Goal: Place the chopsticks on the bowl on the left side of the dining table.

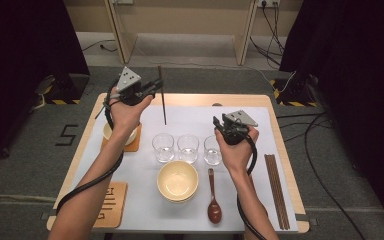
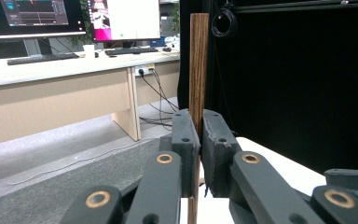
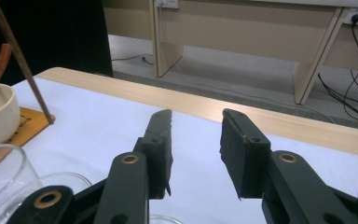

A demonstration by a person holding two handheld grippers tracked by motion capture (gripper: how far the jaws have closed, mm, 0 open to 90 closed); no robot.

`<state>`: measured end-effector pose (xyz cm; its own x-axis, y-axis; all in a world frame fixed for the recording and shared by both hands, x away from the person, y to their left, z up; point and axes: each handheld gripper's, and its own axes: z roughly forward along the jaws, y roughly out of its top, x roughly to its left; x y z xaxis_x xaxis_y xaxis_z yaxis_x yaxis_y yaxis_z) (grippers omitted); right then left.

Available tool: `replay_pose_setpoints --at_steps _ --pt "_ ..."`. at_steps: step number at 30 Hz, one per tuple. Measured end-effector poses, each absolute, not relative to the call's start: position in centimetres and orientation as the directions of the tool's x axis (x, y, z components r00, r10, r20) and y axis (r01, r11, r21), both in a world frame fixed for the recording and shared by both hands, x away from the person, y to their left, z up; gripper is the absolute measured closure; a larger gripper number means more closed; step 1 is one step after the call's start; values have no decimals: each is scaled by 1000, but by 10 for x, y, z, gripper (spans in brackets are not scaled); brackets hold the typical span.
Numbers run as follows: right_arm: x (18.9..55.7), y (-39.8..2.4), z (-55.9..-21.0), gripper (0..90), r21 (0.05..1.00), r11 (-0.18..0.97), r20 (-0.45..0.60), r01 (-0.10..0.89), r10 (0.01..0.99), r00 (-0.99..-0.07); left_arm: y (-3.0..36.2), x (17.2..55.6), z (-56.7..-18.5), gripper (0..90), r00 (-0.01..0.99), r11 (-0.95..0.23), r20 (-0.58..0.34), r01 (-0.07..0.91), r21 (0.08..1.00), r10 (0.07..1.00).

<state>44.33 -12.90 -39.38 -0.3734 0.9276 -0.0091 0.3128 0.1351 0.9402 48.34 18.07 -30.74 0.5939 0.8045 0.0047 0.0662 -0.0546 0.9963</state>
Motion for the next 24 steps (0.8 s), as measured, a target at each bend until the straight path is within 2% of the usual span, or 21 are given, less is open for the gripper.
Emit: replay_pose_setpoints --at_steps 24 --pt "428 -166 -419 627 931 88 28 354 950 -310 202 469 -311 840 562 -57 6 73 996 827"
